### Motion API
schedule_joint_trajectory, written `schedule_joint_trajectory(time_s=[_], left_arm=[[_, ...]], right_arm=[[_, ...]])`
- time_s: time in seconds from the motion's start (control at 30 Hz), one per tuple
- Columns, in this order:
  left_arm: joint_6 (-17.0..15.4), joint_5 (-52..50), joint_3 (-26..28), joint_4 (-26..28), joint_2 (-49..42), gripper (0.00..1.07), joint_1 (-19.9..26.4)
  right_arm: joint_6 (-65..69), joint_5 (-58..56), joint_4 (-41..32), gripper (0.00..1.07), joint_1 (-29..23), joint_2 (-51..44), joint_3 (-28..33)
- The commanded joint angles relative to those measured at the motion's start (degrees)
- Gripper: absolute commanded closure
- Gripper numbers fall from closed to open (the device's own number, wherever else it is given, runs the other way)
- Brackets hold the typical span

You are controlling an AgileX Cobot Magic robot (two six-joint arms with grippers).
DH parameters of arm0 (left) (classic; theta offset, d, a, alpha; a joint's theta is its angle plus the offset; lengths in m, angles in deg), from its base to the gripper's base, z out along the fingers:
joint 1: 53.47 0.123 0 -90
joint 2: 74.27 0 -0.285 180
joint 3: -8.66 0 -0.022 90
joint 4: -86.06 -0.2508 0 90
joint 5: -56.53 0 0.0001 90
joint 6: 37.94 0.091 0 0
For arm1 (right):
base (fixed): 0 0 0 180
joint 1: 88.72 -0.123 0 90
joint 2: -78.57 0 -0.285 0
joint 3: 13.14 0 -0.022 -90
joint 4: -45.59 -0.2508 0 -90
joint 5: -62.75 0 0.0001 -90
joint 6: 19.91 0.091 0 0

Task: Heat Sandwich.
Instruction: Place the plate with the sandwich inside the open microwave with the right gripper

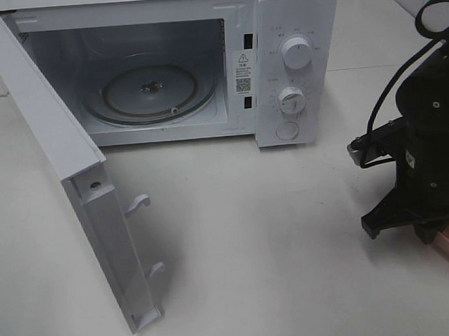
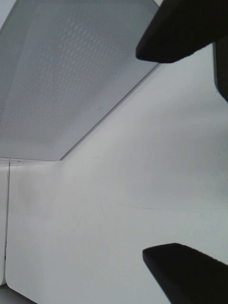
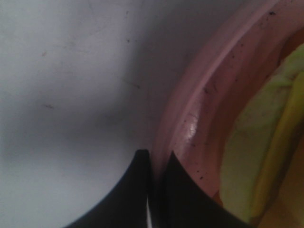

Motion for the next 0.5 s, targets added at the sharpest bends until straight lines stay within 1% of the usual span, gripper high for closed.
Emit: schedule_joint_trajectory(time_s=[0.03, 0.5], left_arm=[[-0.2, -0.2, -0.1, 0.6, -1.0, 0.09, 0.1], [-0.2, -0.2, -0.1, 0.6, -1.0, 0.09, 0.1]], right_arm=[[0.8, -1.9, 0.5, 1.07, -1.4, -0.3, 0.1], [2.1, -6.5, 3.2, 1.07, -5.6, -0.9, 0.1]])
